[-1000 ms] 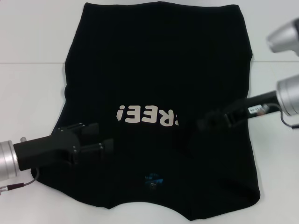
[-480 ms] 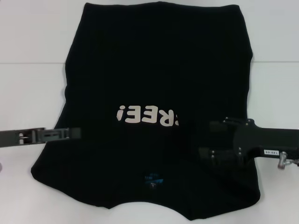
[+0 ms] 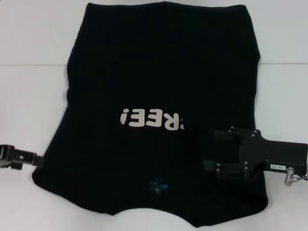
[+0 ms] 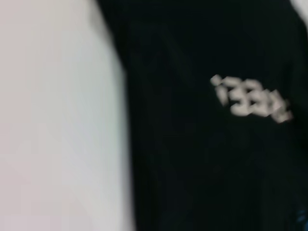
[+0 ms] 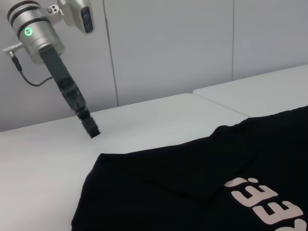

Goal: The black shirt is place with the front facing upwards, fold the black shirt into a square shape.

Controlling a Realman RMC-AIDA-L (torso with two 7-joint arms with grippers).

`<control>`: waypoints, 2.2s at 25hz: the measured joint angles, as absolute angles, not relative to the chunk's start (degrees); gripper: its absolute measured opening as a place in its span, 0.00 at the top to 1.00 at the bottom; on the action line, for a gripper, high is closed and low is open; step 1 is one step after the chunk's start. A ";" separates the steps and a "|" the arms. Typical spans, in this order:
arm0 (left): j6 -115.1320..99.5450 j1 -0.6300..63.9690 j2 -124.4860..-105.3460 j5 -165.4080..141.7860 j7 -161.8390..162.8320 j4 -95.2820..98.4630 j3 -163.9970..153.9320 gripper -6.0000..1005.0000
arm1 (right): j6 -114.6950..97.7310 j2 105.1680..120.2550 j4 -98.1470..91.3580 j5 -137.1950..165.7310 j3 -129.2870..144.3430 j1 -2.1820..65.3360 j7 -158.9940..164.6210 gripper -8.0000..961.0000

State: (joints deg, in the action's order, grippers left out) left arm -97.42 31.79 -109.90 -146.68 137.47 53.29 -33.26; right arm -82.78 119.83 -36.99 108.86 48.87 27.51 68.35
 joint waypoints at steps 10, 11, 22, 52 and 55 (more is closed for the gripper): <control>-92.91 34.48 -110.29 -152.03 140.92 48.62 -34.32 0.20 | -83.12 119.77 -36.93 108.78 48.86 27.27 68.29 0.05; -92.27 34.48 -110.34 -152.40 140.93 48.10 -34.46 0.20 | -83.17 119.78 -36.92 108.79 48.86 27.23 68.28 0.05; -87.65 34.54 -111.11 -152.84 140.41 45.85 -34.54 0.20 | -83.27 119.72 -36.84 108.75 48.86 27.22 68.23 0.05; -85.80 35.32 -112.07 -153.02 140.30 44.48 -36.38 0.20 | -83.32 119.70 -36.48 108.91 48.87 27.33 68.20 0.05; -85.75 35.39 -112.19 -152.98 140.27 44.62 -37.46 0.21 | -83.32 119.71 -36.48 108.84 48.87 27.33 68.20 0.05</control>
